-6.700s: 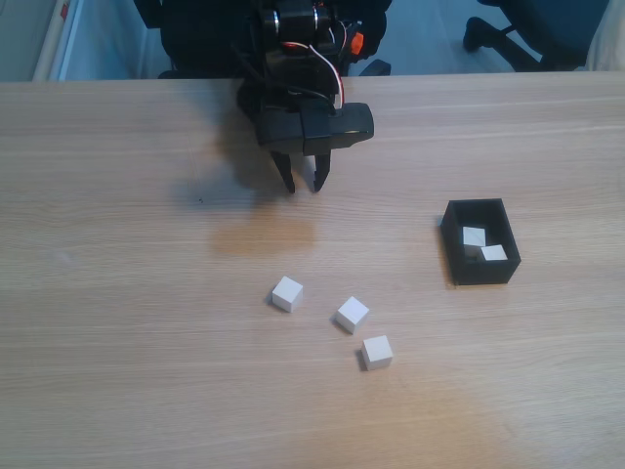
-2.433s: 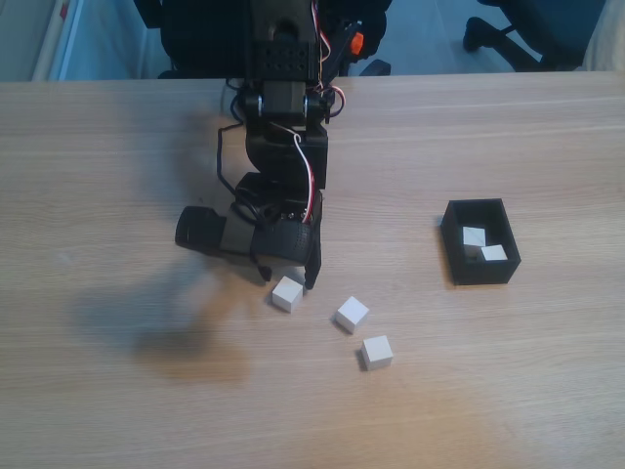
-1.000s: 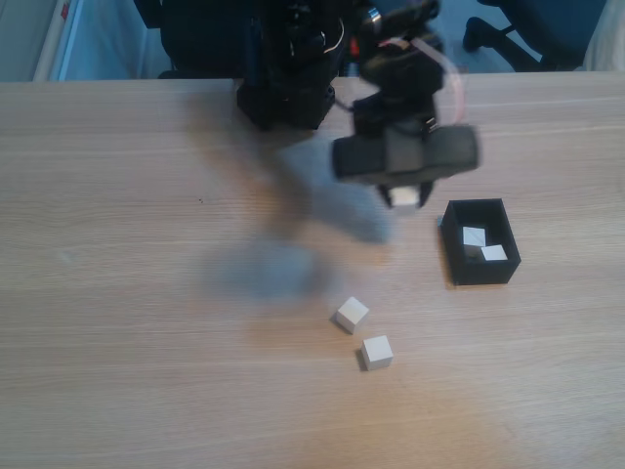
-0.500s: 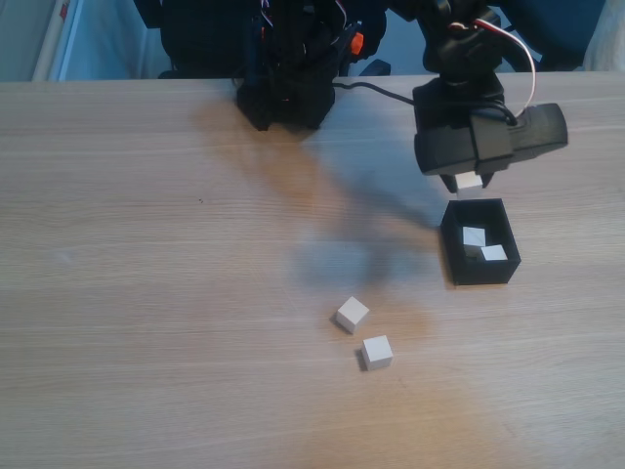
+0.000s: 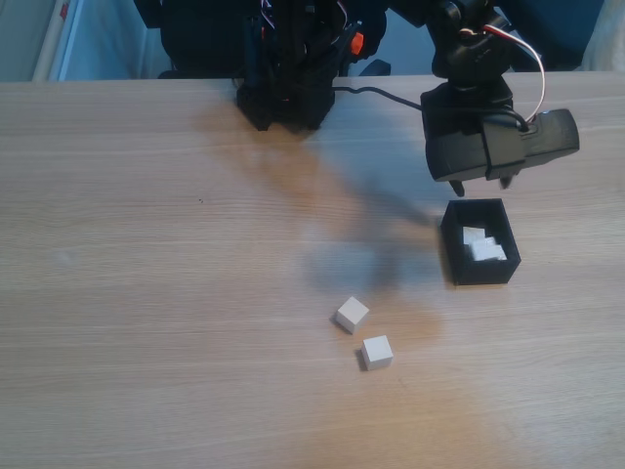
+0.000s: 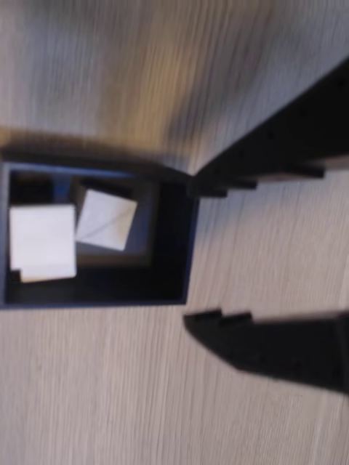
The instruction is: Pick blocks and place them in the box.
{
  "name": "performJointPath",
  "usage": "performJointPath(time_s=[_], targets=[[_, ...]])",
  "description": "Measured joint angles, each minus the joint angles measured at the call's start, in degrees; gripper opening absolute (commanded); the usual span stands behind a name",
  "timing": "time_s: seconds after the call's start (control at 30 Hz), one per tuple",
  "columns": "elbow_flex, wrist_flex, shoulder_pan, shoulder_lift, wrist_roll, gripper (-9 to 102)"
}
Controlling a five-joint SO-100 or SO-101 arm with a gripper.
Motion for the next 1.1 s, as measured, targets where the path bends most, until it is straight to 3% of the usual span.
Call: performJointPath(time_s=[0.27,0.53,0.67,1.1], targets=[[13.4,1.1,13.7,9.1,-8.2,0],[24.8,-7.7,27.3,12.1,-17.9,3],[24.9,-11.8,29.4,9.9,-19.3,13],[17.3,-17.7,29.4,-3.1,-19.2,9]])
